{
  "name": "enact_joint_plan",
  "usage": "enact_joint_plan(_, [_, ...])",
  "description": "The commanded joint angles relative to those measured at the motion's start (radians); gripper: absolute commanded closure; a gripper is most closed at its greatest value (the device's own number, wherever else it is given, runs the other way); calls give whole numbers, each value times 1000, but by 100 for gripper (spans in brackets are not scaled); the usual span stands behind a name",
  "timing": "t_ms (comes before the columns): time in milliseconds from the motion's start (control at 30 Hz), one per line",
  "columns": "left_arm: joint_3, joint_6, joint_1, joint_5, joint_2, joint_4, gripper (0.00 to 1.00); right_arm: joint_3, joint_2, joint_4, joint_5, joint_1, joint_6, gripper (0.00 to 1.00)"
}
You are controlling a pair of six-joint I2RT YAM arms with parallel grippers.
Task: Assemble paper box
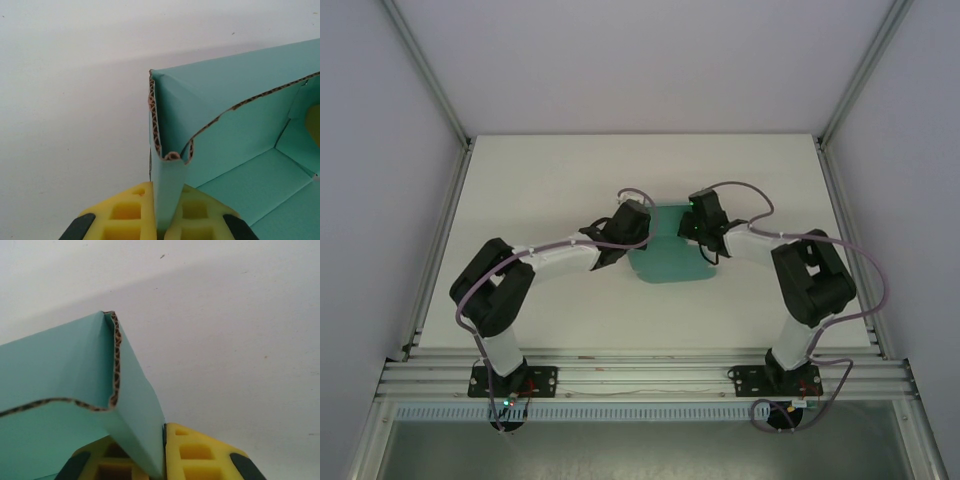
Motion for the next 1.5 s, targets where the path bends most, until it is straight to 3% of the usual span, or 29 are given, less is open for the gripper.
enact_joint_plan(0, [16, -27, -4, -5, -12, -54, 100, 77, 66, -225, 271, -22, 116, 96])
enact_joint_plan(367, [23, -42, -5, -68, -30, -83, 100, 367, 250, -831, 846, 47, 253, 97])
enact_joint_plan(433, [28, -46, -5, -75, -26, -92, 100, 393, 273, -873, 889, 51, 283, 98])
enact_joint_plan(533, [24, -50, -5, -74, -22, -80, 100, 369, 264, -783, 895, 66, 243, 98])
enact_joint_plan(667, [13, -54, -5, -51, -15, -59, 100, 167, 159, -332, 741, 74, 76, 87])
enact_joint_plan(767, [9, -56, -5, -42, -12, -52, 100, -22, 76, 51, 581, 67, -44, 87])
enact_joint_plan(833, [6, -56, -5, -39, -10, -52, 100, -82, 38, 162, 497, 55, -60, 86])
enact_joint_plan(1000, [1, -59, -5, -26, -7, -39, 100, -113, 1, 213, 386, 40, -121, 78])
enact_joint_plan(1200, [-12, -72, -7, -22, -9, -21, 100, -151, -56, 254, 155, 19, -142, 54])
enact_joint_plan(1400, [-15, -71, -5, -25, -10, -18, 100, -160, -47, 251, -22, -18, -118, 54])
enact_joint_plan(1467, [-12, -70, -5, -29, -9, -24, 100, -172, -47, 274, -96, -32, -106, 46])
